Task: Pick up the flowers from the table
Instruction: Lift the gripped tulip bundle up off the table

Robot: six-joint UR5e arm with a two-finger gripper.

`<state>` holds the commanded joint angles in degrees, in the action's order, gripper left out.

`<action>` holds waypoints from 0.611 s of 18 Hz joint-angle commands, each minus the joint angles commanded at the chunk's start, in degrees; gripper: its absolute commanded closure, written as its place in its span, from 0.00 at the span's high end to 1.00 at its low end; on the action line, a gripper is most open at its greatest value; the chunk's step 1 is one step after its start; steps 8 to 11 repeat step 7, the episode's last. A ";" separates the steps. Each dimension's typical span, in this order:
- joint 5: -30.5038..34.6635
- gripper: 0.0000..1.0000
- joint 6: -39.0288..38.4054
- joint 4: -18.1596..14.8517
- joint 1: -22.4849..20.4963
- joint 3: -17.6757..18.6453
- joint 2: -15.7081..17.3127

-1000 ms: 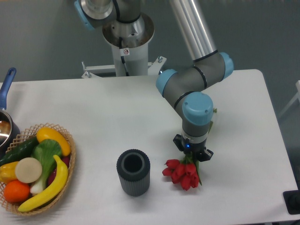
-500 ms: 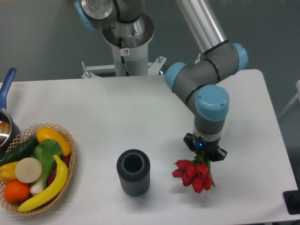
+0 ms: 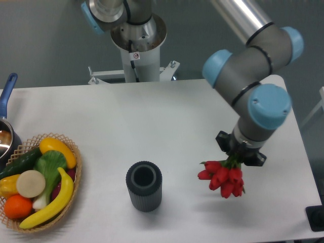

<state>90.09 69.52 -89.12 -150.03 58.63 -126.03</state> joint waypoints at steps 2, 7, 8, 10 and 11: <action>0.00 0.00 0.26 -0.18 0.09 -0.54 -0.27; 0.09 0.00 0.26 0.00 0.35 -1.24 -0.18; 0.09 0.00 0.26 0.00 0.35 -1.24 -0.18; 0.09 0.00 0.26 0.00 0.35 -1.24 -0.18; 0.09 0.00 0.26 0.00 0.35 -1.24 -0.18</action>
